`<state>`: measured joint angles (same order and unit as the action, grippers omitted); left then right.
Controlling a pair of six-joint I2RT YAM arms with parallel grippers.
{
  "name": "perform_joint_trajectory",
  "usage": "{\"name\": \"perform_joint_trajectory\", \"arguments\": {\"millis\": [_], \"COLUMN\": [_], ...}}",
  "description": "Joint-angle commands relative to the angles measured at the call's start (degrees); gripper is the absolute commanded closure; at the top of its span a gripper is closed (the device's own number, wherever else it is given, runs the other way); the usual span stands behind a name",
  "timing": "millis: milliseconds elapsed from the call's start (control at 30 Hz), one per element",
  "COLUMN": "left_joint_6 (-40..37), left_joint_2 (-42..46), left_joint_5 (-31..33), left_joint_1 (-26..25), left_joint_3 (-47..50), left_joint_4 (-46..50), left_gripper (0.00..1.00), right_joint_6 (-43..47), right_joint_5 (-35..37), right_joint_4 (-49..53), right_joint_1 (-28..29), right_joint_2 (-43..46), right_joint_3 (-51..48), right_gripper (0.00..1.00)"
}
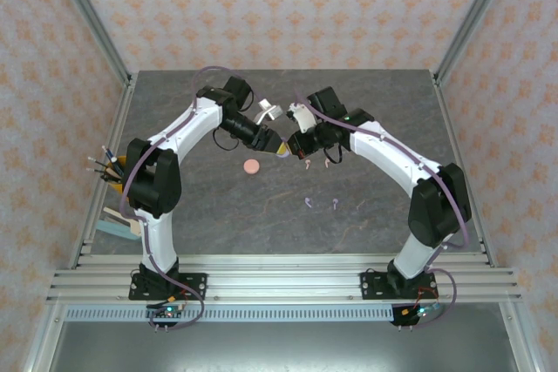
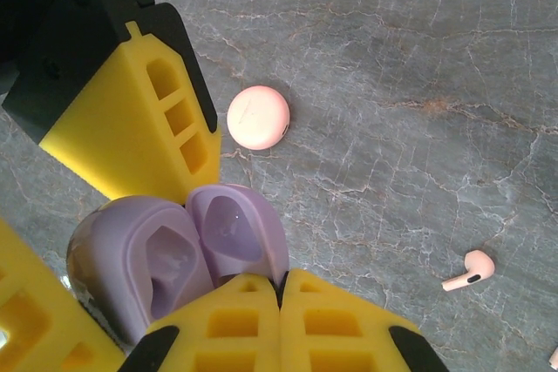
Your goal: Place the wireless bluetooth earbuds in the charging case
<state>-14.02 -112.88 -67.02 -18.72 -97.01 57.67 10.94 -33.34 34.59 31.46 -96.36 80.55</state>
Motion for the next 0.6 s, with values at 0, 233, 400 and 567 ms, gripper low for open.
{"name": "perform_joint_trajectory", "arguments": {"millis": [0, 233, 400, 567], "left_joint_6": [-0.86, -2.37, -2.98, -2.94], "left_joint_2": [0.21, -0.78, -1.07, -1.42], "left_joint_5": [-1.87, -2.5, -2.94, -2.89], "left_joint_1": [0.26, 0.0, 0.0, -0.08], "left_joint_3": [0.07, -0.37, -0.11, -0.19], "left_joint_4": [1.17, 3.04, 3.65, 3.81], "left_gripper": [0.55, 0.58, 0.59, 0.6], "right_joint_6": [-0.3, -0.28, -0.3, -0.28], "right_joint_5": [0.25, 0.54, 0.65, 0.48], "right_joint_4": [-0.94, -0.94, -0.85, -0.88], "right_joint_1": [-0.26, -0.26, -0.34, -0.44], "right_joint_2": [1.3, 1.26, 1.26, 1.15], "right_joint_3": [0.54, 0.66, 0.83, 0.89], "right_gripper": [1.0, 1.0, 1.0, 1.0]}}
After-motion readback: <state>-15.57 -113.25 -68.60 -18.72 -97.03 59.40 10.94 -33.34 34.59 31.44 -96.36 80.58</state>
